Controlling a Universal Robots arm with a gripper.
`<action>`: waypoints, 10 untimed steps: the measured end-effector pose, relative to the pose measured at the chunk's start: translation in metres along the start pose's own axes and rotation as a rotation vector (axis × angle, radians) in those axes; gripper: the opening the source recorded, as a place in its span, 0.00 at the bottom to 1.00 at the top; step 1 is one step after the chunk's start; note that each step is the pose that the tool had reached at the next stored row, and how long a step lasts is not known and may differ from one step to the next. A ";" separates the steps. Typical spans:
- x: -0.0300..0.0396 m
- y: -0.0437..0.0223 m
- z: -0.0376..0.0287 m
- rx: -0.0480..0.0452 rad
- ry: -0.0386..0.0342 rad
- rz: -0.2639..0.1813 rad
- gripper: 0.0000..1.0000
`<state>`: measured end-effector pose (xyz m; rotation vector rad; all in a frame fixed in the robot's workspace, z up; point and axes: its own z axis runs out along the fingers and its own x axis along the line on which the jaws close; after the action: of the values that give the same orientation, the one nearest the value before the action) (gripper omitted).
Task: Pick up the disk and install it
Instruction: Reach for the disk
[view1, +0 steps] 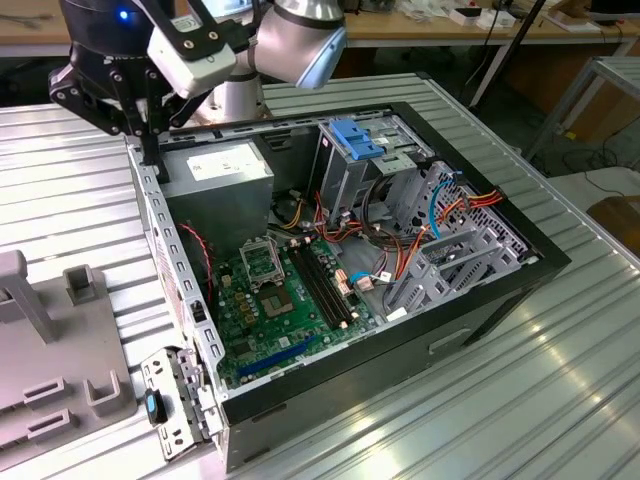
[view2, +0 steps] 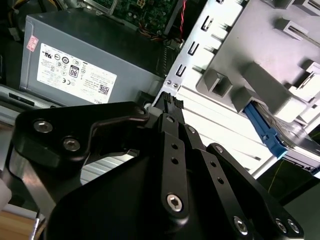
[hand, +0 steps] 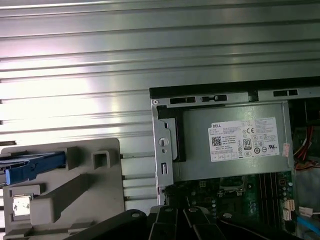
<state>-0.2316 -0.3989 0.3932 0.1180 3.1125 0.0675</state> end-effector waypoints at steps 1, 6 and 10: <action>0.0017 -0.0001 0.0000 0.0000 0.0000 0.000 0.11; 0.0164 -0.0012 -0.0004 -0.0001 -0.0001 0.000 0.11; 0.0244 -0.0018 -0.0006 0.0000 0.0000 0.000 0.11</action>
<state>-0.2561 -0.3989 0.3932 0.1179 3.1126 0.0675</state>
